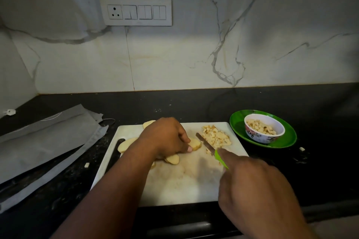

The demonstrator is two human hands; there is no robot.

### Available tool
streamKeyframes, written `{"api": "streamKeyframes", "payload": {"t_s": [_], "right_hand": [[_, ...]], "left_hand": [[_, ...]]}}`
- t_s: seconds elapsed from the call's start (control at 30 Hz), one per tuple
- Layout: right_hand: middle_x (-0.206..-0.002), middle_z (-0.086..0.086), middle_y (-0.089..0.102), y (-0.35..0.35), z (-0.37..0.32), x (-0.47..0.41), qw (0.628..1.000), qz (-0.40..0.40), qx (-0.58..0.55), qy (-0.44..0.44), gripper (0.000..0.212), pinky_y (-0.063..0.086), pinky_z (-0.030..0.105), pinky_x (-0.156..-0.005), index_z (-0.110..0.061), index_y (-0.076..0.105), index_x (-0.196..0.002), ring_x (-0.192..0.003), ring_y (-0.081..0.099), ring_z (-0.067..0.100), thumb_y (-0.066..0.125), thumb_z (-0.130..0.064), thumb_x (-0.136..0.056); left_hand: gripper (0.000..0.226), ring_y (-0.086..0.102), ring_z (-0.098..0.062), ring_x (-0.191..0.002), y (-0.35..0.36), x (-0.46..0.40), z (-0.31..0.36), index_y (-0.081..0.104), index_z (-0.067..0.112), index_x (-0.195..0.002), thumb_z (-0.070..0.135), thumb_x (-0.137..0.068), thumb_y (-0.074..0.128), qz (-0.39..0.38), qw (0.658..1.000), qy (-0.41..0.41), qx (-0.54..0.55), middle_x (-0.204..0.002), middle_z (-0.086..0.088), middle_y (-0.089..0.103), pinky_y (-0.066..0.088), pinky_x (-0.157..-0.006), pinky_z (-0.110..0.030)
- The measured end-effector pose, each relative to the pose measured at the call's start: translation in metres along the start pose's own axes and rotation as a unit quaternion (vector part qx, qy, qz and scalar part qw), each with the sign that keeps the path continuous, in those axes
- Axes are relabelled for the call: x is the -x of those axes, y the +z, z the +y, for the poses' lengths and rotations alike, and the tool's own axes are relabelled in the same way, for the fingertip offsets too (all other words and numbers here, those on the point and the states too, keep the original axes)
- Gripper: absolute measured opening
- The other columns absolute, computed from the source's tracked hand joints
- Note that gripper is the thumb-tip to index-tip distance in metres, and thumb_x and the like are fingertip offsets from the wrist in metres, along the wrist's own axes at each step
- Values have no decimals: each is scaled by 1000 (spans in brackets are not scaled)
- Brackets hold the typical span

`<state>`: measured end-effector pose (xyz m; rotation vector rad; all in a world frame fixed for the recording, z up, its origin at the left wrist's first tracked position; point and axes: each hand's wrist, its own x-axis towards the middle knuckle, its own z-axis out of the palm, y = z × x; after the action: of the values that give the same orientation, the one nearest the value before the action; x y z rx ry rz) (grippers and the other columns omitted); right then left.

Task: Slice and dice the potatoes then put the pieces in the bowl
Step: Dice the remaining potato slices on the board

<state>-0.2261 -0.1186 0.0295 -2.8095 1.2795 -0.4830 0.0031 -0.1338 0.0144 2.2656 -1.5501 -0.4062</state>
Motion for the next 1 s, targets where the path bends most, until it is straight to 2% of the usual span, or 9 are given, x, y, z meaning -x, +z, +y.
{"api": "streamKeyframes", "payload": {"t_s": [0.13, 0.27, 0.5, 0.67, 0.77, 0.83, 1.0], "right_hand": [[-117, -8, 66, 24, -12, -26, 1000, 0, 4, 3, 58, 48, 26, -81, -34, 39, -149, -103, 63, 12, 46, -35, -91], [-118, -8, 64, 29, -12, -21, 1000, -21, -4, -4, 57, 46, 24, -82, -34, 37, -148, -106, 61, 12, 45, -34, -92], [-134, -16, 54, 1, -3, 12, 997, -69, -21, 11, 62, 43, 23, -101, -47, 20, -152, -125, 52, 6, 42, -49, -94], [-119, -11, 62, -1, -10, -2, 1000, -10, 3, -7, 58, 48, 27, -87, -38, 31, -148, -109, 60, 12, 42, -43, -91], [-119, -8, 64, 18, -18, -21, 1000, 1, 10, -4, 56, 46, 26, -79, -32, 39, -147, -105, 62, 13, 46, -34, -91], [-118, -8, 63, 27, -20, -24, 1000, -12, 2, 0, 56, 47, 27, -80, -32, 40, -146, -105, 62, 14, 47, -32, -91], [-121, -11, 62, 25, -11, -1, 999, -31, -19, 13, 60, 48, 26, -89, -39, 28, -152, -110, 61, 12, 42, -40, -93]], "left_hand": [[25, 68, -6, -91, 1, 0, 1, 83, 29, -106, 39, -83, 86, 0, 1000, -4, 9, -102, 15, 77, 57, -85, -28], [24, 68, -7, -91, 3, -4, -1, 84, 28, -104, 37, -81, 88, -2, 999, -15, 31, -100, 14, 78, 58, -88, -31], [23, 67, -7, -92, 3, -6, -4, 84, 30, -100, 39, -79, 90, 0, 999, -20, 31, -100, 16, 76, 58, -88, -32], [20, 69, -8, -83, 0, -4, -2, 84, 28, -87, 44, -76, 90, 10, 999, -34, 15, -84, 14, 76, 61, -79, -33], [21, 70, -10, -87, 1, -4, 0, 84, 27, -89, 44, -77, 89, 3, 999, -43, 17, -87, 12, 77, 61, -84, -34], [20, 70, -9, -87, 1, -5, -1, 84, 27, -88, 43, -77, 90, 2, 999, -43, 25, -86, 12, 77, 61, -87, -36], [20, 71, -11, -88, 2, -8, -3, 84, 26, -88, 42, -78, 89, -8, 998, -48, 32, -87, 11, 77, 61, -89, -38]]}}
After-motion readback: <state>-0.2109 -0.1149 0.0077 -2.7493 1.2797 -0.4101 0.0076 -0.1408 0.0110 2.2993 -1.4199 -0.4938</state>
